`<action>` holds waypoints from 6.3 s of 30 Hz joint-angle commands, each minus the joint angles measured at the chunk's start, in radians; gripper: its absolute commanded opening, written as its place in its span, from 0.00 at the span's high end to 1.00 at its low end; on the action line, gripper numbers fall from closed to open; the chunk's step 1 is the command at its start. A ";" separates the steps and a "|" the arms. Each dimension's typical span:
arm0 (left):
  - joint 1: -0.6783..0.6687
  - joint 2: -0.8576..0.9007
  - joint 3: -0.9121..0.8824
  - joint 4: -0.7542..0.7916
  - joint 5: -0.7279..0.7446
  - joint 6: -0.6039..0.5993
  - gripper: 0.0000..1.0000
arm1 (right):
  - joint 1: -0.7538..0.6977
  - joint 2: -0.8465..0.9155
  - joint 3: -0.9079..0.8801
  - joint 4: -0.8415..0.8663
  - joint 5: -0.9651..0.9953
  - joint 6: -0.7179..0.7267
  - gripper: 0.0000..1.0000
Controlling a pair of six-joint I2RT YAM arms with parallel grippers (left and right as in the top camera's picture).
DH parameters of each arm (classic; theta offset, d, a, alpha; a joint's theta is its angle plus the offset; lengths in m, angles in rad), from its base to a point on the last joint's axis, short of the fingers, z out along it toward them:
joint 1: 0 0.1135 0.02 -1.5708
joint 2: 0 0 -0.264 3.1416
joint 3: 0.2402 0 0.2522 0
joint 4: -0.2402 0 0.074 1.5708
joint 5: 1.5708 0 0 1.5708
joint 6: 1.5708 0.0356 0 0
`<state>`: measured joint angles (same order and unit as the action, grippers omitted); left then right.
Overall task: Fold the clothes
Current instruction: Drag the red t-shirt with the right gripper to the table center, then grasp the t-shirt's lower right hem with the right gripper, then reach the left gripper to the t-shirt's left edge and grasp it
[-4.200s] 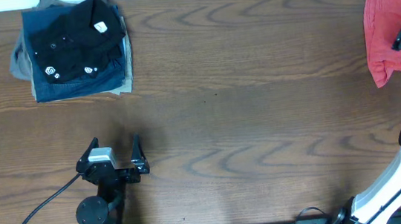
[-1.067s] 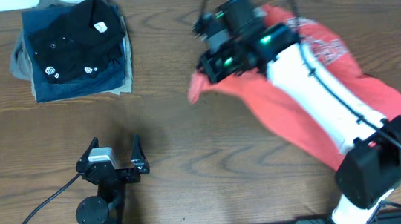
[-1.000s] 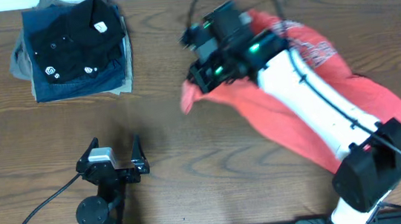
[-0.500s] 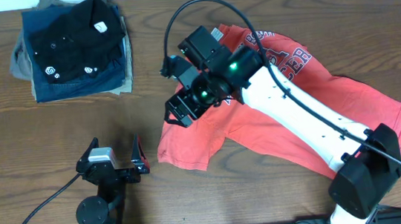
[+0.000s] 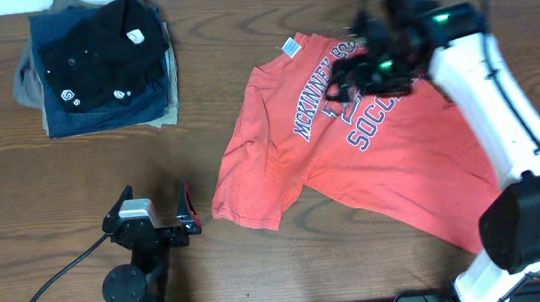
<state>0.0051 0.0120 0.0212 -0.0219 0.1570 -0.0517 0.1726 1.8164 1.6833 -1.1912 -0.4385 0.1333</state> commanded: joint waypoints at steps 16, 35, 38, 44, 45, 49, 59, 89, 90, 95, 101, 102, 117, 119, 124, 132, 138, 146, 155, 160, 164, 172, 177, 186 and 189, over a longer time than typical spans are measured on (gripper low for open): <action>-0.002 -0.006 -0.017 -0.034 0.014 0.003 0.02 | -0.245 -0.212 0.008 -0.335 0.433 0.307 0.11; -0.002 -0.006 -0.017 -0.034 0.014 0.003 0.02 | -0.532 -0.706 -0.462 -0.327 0.534 0.419 0.01; -0.002 -0.006 -0.017 -0.034 0.014 0.003 0.02 | -0.584 -0.703 -0.521 -0.311 0.486 0.384 0.01; -0.002 -0.006 -0.017 -0.034 0.014 0.003 0.02 | -0.716 -0.703 -0.593 -0.270 0.400 0.378 0.01; -0.002 -0.006 -0.017 -0.034 0.014 0.003 0.02 | -0.741 -0.703 -0.600 -0.261 0.400 0.377 0.01; -0.002 -0.006 -0.017 -0.034 0.014 0.003 0.02 | -0.830 -0.703 -0.615 -0.226 0.400 0.363 0.01; -0.002 -0.006 -0.017 -0.034 0.014 0.003 0.02 | -0.967 -0.660 -0.688 -0.101 0.394 0.367 0.01; -0.002 -0.006 -0.017 -0.034 0.014 0.003 0.02 | -1.051 -0.553 -1.040 0.208 0.454 0.495 0.01; -0.002 -0.006 -0.017 -0.034 0.014 0.003 0.02 | -1.051 -0.553 -1.045 0.213 0.454 0.495 0.01; -0.002 -0.006 -0.017 -0.034 0.014 0.003 0.02 | -1.051 -0.553 -1.073 0.256 0.461 0.495 0.09; -0.002 -0.006 -0.017 -0.034 0.014 0.003 0.02 | -1.051 -0.553 -1.121 0.292 0.460 0.495 0.17; -0.002 -0.006 -0.017 -0.034 0.014 0.003 0.02 | -1.051 -0.553 -1.125 0.294 0.460 0.495 0.19; -0.002 -0.006 -0.017 -0.034 0.014 0.003 0.02 | -1.050 -0.553 -1.194 0.358 0.418 0.502 0.48; -0.002 -0.006 -0.017 -0.034 0.014 0.003 0.02 | -1.050 -0.553 -1.194 0.357 0.419 0.502 0.52; -0.002 -0.006 -0.017 -0.034 0.014 0.003 0.02 | -1.050 -0.553 -1.194 0.356 0.419 0.502 0.73; -0.002 -0.006 -0.017 -0.034 0.014 0.003 0.02 | -1.051 -0.553 -1.151 0.299 0.419 0.502 0.98; -0.002 -0.006 -0.017 -0.034 0.014 0.003 0.02 | -1.051 -0.553 -0.977 0.140 0.428 0.496 0.98; -0.002 -0.006 -0.017 -0.034 0.014 0.003 0.02 | -1.050 -0.553 -0.752 -0.034 0.430 0.407 0.93; -0.002 -0.006 -0.017 -0.034 0.014 0.003 0.02 | -1.050 -0.553 -0.747 -0.053 0.383 0.380 0.95; -0.002 -0.006 -0.017 -0.034 0.014 0.003 0.02 | -1.050 -0.553 -0.747 -0.048 0.377 0.375 0.95; -0.002 -0.006 -0.017 -0.034 0.014 0.003 0.02 | -1.050 -0.553 -0.747 -0.047 0.377 0.373 0.96; -0.002 -0.006 -0.017 -0.026 0.014 0.003 0.02 | -1.050 -0.553 -0.747 -0.042 0.343 0.358 0.97; -0.003 -0.006 -0.017 0.002 0.136 -0.079 0.02 | -1.050 -0.553 -0.747 -0.043 0.295 0.336 0.97; -0.003 -0.003 0.026 0.143 0.289 -0.129 0.02 | -1.050 -0.553 -0.747 -0.042 0.292 0.336 0.97; -0.003 0.031 0.091 0.132 0.289 -0.134 0.02 | -1.050 -0.553 -0.747 -0.038 0.291 0.322 0.97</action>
<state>0.0051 0.0196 0.0269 0.1070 0.4038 -0.1581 -0.8696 1.2633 0.9249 -1.2327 -0.1390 0.4816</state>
